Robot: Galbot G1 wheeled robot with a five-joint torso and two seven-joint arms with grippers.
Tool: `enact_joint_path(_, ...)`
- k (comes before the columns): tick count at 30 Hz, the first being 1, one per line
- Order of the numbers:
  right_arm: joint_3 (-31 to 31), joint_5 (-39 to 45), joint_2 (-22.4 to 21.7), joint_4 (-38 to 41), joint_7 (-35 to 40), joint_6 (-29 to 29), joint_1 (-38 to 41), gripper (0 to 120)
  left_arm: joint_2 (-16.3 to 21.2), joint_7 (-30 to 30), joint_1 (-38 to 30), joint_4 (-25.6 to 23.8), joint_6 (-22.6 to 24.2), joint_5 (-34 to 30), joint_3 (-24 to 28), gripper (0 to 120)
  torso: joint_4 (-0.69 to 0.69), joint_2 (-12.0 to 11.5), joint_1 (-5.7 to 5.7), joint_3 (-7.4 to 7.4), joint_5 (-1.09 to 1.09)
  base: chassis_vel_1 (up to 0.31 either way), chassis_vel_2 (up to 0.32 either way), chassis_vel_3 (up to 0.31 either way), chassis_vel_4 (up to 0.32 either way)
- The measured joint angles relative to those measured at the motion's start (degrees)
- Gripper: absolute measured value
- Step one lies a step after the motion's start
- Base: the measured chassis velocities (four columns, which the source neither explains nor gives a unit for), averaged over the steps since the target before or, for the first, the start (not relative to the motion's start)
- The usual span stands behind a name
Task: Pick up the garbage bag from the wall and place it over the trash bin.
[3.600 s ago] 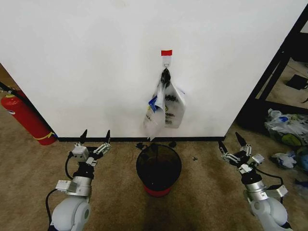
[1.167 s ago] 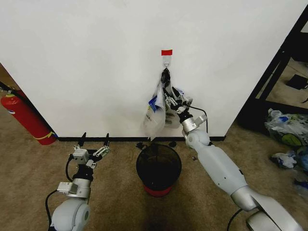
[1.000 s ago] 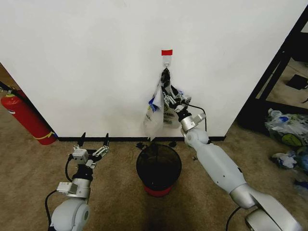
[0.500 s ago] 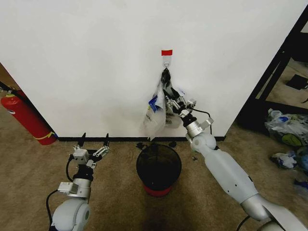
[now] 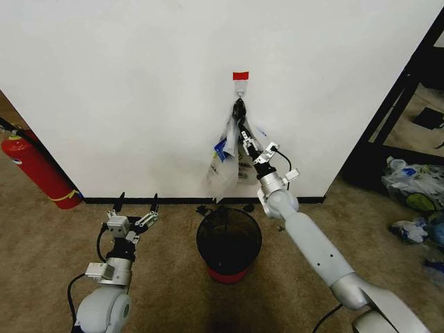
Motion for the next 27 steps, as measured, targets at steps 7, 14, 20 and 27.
enact_joint_path(7,0.8,-2.3,0.5,-2.0,0.1,0.4,0.9,56,0.0,-0.1,-0.2,0.6,-0.2,0.0,0.0,100,0.00,0.0,0.00,0.00,0.00,0.000,0.000,0.000,0.000)
enact_joint_path(14,1.3,-3.1,0.9,-2.4,0.1,0.5,1.1,35,0.1,-0.2,-0.3,0.8,-0.3,0.3,0.4,100,0.00,0.0,0.00,0.00,0.01,0.000,0.000,0.000,0.000)
enact_joint_path(20,1.4,-3.6,1.3,-3.3,0.3,0.5,1.5,20,0.2,-0.3,-0.3,0.8,-0.4,0.3,0.3,100,0.00,0.0,0.00,0.00,0.01,0.000,0.000,0.000,0.000)
enact_joint_path(27,1.6,-3.7,1.5,-3.7,0.4,0.7,1.7,20,0.2,-0.3,-0.1,1.0,-0.7,0.3,0.2,100,0.00,0.0,0.00,0.00,0.01,0.000,0.000,0.000,0.000)
